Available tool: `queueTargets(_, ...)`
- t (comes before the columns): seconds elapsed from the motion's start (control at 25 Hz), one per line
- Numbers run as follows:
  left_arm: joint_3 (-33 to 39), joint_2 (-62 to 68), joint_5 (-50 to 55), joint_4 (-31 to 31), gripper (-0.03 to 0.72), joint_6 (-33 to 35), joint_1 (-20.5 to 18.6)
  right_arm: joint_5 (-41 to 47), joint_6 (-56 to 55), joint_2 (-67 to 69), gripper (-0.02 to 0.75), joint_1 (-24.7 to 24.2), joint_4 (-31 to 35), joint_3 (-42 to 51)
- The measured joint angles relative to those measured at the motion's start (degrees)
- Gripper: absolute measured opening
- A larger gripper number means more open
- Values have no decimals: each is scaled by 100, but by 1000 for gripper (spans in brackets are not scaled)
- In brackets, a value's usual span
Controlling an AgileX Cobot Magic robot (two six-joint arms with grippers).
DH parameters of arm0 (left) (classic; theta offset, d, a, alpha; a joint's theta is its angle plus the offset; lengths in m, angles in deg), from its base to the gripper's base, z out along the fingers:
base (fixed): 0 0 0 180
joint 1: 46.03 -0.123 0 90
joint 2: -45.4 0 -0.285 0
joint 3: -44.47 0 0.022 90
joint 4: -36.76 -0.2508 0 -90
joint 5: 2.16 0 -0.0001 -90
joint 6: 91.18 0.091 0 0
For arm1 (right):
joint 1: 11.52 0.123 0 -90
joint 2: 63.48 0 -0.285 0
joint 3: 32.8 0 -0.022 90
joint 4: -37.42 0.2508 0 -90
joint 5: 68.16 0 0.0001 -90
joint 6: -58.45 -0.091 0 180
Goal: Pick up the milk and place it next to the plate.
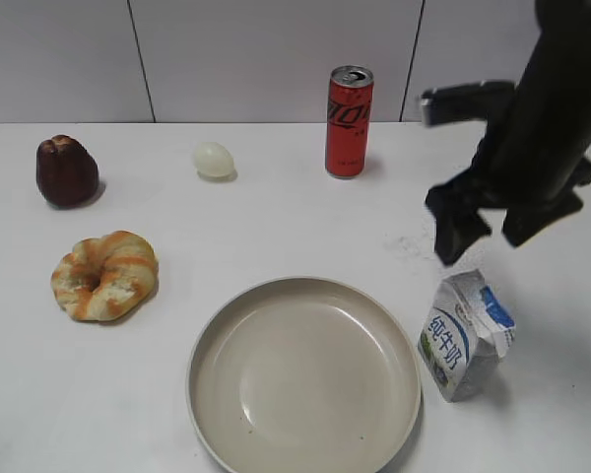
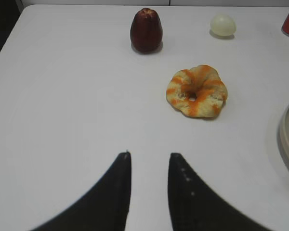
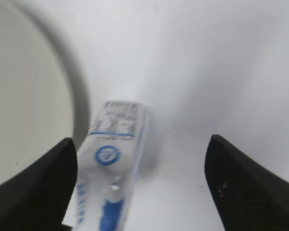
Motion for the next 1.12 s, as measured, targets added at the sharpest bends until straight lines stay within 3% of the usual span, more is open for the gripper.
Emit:
queueTargets(0.24, 0, 0, 0, 0, 209, 0, 0, 855, 231, 39, 624, -1311, -240, -1502)
queueTargets(0.48, 0, 0, 0, 0, 209, 0, 0, 973, 314, -370, 606, -1885, -332, -1548)
queueTargets(0.88, 0, 0, 0, 0, 209, 0, 0, 955, 568, -3187, 594, -1905, -155, 1191)
queueTargets(1.12, 0, 0, 0, 0, 209, 0, 0, 370, 616, -5387, 594, -1905, -155, 2780)
